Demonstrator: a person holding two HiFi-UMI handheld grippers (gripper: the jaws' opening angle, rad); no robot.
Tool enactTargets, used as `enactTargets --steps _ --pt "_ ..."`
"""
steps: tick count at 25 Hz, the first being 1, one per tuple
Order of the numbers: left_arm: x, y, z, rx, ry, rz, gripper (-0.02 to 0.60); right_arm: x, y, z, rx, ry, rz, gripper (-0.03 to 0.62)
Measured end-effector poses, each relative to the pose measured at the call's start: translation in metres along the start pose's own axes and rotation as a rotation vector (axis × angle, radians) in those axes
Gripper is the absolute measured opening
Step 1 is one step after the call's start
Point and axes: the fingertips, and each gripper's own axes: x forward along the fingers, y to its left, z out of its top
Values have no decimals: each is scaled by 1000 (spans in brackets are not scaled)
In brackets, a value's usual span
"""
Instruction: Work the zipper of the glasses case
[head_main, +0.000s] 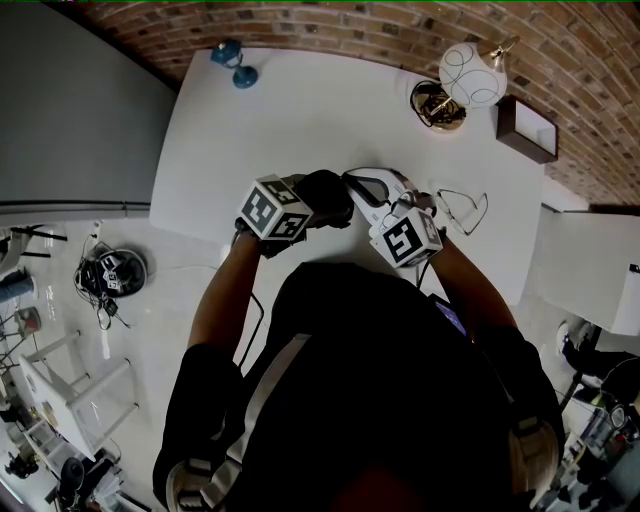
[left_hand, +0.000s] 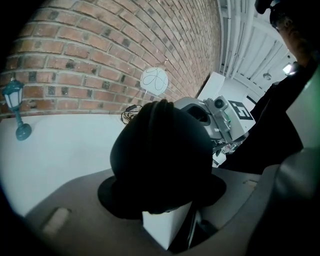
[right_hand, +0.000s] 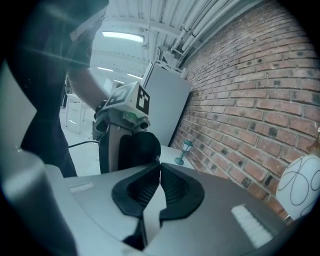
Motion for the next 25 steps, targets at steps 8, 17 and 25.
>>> enactTargets --steps 8,17,25 --pt "2 -4 -10 62 110 -7 255 -3 3 4 -8 -14 14 6" --pt "1 -7 -27 165 259 -48 256 -5 13 3 -74 -6 31 5" --pt "-1 -9 -30 184 303 -91 256 -4 13 5 -89 -3 33 5"
